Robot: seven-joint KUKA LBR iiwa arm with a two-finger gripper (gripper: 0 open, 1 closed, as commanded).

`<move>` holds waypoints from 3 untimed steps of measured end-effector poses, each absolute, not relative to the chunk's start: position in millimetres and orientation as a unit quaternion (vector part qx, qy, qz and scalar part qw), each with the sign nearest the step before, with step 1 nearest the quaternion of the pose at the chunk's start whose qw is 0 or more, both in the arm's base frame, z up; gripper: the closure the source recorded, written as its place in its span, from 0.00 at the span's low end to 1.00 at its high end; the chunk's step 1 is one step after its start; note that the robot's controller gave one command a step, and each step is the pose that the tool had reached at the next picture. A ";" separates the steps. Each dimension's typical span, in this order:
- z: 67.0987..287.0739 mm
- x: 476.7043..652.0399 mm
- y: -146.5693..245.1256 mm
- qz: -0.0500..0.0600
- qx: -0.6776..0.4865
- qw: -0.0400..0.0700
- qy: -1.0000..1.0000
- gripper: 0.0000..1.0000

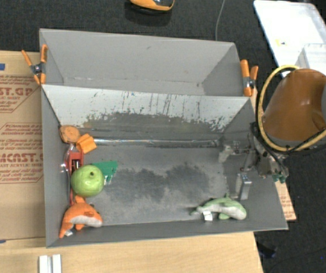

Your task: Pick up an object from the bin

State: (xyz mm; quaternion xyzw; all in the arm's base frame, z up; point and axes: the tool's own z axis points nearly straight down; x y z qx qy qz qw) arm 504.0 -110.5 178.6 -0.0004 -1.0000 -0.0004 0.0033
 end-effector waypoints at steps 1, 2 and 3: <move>182.6 506.0 -110.2 0.000 0.001 -0.001 -1.000 0.00; 150.7 485.8 -151.5 0.000 0.037 -0.001 -0.999 0.00; 121.8 496.8 -140.7 -0.001 0.079 -0.003 -0.997 0.00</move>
Offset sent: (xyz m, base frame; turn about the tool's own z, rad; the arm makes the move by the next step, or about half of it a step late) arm -0.0202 -0.0446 -0.0294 -0.0764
